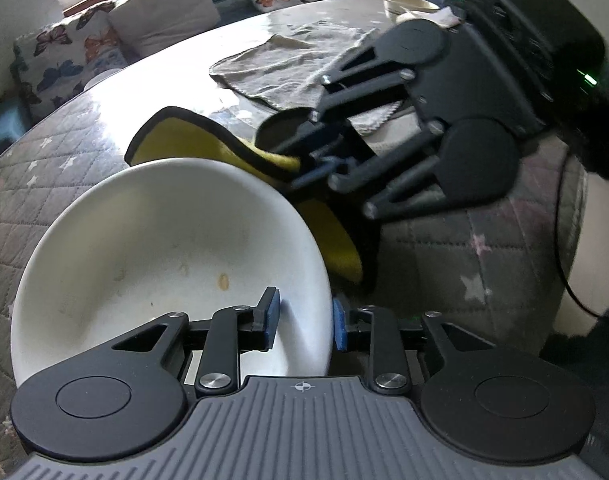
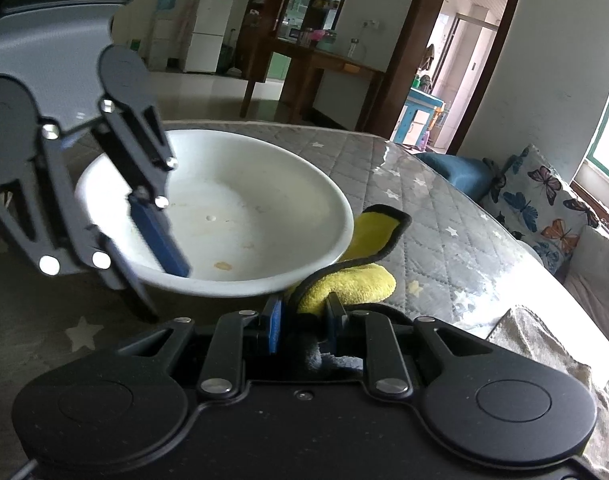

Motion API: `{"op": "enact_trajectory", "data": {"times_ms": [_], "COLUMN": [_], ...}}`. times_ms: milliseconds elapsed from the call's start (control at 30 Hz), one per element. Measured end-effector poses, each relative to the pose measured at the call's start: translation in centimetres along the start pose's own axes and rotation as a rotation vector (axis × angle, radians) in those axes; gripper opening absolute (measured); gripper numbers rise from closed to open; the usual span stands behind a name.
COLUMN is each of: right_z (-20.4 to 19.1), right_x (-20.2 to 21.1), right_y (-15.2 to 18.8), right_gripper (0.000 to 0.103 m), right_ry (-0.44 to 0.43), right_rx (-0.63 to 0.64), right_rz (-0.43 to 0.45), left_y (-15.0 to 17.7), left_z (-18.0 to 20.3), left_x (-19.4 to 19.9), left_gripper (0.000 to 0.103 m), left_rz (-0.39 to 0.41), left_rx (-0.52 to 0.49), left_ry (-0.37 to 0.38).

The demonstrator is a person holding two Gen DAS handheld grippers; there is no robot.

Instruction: Clean bowl

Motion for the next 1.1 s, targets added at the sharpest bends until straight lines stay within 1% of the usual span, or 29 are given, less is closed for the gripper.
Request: {"op": "enact_trajectory", "data": {"times_ms": [233,367,533,767,1100], "right_z": [-1.1,-1.3,-1.5,-1.1,0.2], "right_x": [1.1,1.6,2.2,1.6,0.0], "right_y": [0.1,0.0,0.1,0.0,0.1], "right_gripper": [0.024,0.024,0.023,0.023,0.023], "right_ry": [-0.011,-0.015,-0.013,-0.018,-0.023], "right_rx": [-0.005,-0.007,-0.007,-0.002,0.038], "right_rz": [0.001,-0.002,-0.006,0.005,0.004], "left_y": [-1.1,-1.3,-1.1,-0.1,1.2], "left_z": [-0.5,-0.5,-0.1,0.7,1.0], "left_x": [-0.9,-1.1,-0.7,0.5,1.6], "left_gripper": [0.032,0.031,0.029,0.026,0.025], "left_rz": [-0.006,0.000,0.011,0.009,0.003], "left_rx": [0.052,0.049,0.014,-0.048,-0.071], "left_ry": [-0.010,-0.006,0.011,0.074,0.120]}}
Point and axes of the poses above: each gripper's, at about its wrist camera, not at the fingertips, and x roughly against the way its jaws point, z to its right, y to its underside, the point moved 8 cm from there along -x, roughly the way its jaws point, and after that the axes turned 11 degrees about z, right-handed, at the moved point
